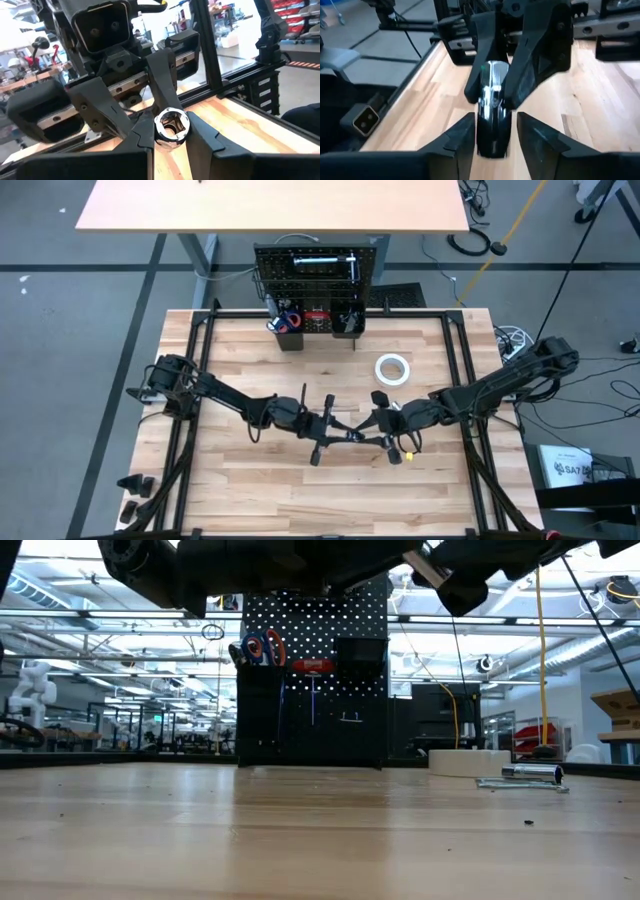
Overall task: Hang tools onto peg board
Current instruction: Put the bottom socket into the right black bin on the peg board
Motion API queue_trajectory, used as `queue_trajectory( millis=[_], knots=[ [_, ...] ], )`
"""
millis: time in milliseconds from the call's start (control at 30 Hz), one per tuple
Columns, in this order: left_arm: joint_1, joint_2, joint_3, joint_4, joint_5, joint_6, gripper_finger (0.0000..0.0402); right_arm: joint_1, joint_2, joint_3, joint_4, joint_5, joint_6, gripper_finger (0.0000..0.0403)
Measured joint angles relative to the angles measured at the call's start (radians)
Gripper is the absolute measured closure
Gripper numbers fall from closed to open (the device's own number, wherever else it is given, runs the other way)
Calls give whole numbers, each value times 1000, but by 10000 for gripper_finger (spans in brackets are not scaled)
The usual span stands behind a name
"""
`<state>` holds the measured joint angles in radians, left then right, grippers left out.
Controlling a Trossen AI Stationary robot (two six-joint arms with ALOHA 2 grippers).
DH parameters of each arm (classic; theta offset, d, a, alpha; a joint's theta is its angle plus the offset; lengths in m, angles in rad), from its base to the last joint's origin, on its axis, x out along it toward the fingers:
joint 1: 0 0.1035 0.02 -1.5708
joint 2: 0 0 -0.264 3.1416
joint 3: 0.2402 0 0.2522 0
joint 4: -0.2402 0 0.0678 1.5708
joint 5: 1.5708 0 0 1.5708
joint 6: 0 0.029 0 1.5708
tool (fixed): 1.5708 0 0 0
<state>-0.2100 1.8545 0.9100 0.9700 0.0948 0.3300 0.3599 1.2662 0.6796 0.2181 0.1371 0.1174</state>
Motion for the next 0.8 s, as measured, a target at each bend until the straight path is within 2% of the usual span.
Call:
queue_trajectory(
  millis=[267, 333, 433, 600, 800],
  knots=[
    [0, -5, 0, -72, -99, 40, 346, -1, -146, 0, -214, 2, 47, 250],
    [-1, -18, 0, -98, -147, 69, 346, -1, -182, 0, -273, 8, 77, 252],
    [-2, -48, -1, -134, -274, 98, 346, 1, -218, 0, -358, 57, 122, 254],
    [5, -75, 23, -145, -477, 257, 346, 1, -223, 0, -428, 112, 157, 254],
    [66, -76, 135, -239, -565, 462, 346, 1, -203, 0, -434, 153, 159, 254]
  ],
)
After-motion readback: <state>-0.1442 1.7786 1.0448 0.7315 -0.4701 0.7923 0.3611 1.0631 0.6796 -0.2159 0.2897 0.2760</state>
